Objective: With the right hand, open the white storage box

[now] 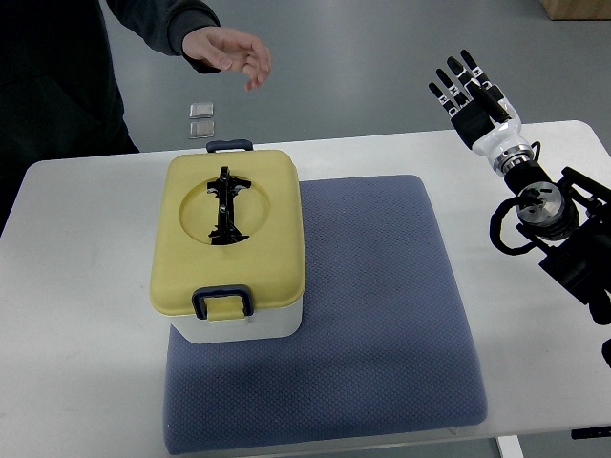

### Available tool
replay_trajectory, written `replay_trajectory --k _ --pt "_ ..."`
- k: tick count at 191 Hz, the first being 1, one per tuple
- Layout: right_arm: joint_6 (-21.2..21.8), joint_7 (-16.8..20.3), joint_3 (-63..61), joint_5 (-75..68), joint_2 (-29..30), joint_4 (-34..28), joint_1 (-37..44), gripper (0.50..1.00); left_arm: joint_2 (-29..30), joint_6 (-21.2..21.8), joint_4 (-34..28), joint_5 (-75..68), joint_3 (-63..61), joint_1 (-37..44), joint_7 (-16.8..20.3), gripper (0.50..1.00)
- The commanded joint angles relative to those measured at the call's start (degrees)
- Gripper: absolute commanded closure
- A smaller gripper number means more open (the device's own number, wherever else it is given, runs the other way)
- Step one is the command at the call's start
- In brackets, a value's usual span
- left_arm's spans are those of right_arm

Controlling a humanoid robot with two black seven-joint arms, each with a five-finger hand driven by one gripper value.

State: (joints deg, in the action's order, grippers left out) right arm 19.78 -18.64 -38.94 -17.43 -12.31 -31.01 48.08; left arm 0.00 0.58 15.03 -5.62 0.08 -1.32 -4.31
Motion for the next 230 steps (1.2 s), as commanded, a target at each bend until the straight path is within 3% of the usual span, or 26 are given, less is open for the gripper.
replay_trajectory --k 1,88,134,155,183,206,230 --pt "0.00 0.00 0.00 0.03 0.00 -0.01 0.00 0.568 0.00 0.12 0.00 0.00 0.01 0.00 -0.09 0.500" --pt "0.26 0.62 0.79 1.88 -1.05 -0.63 2.28 0.568 0.00 0.21 0.00 0.08 -0.08 0.00 0.00 0.500" --pt "-1.14 0.71 5.36 30.53 -6.24 -10.21 9.14 0.570 0.00 -0.05 0.00 0.08 -0.08 0.00 0.00 0.500" --pt "-1.49 0.44 12.92 45.12 -8.87 -13.28 15.11 0.570 0.00 -0.05 0.00 0.08 -0.08 0.00 0.00 0.500" --pt "-1.58 -0.52 31.73 59.80 -11.16 -17.33 28.12 0.570 0.00 -0.05 0.00 0.08 -0.08 0.00 0.00 0.500" --pt "-2.20 -4.83 44.56 66.48 -11.60 -22.07 38.49 0.572 0.00 -0.14 -0.09 0.08 0.01 0.00 0.00 0.500" --pt "-6.59 -9.22 54.31 73.77 -10.54 -26.20 46.40 0.572 0.00 -0.05 -0.09 0.08 0.01 0.00 0.00 0.500"
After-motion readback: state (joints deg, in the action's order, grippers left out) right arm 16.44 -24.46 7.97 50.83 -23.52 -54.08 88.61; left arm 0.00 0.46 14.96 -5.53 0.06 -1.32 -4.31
